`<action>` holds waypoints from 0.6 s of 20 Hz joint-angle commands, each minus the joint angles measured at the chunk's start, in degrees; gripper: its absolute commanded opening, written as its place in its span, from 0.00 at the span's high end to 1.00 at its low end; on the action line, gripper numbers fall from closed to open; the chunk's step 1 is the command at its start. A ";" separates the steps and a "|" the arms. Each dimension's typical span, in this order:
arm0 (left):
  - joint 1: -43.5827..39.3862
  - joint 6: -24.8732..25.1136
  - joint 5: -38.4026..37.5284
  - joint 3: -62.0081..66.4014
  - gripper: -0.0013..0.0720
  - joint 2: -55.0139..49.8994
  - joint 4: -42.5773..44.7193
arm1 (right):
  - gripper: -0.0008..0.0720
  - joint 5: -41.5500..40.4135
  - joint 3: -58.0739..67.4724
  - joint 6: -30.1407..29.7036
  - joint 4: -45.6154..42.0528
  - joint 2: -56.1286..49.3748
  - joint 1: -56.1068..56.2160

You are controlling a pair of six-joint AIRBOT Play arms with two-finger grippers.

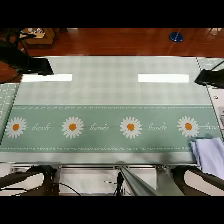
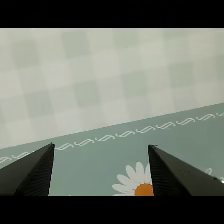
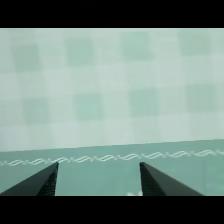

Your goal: Fold the shirts.

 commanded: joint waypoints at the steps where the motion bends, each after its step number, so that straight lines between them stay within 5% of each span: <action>1: -3.06 -3.15 2.01 0.00 0.02 -0.37 6.60 | 0.18 7.10 3.96 1.14 3.72 -5.44 4.90; 12: -5.03 -3.41 1.81 0.00 0.02 -2.80 5.75 | 0.18 7.48 3.96 -0.37 3.28 -5.14 4.76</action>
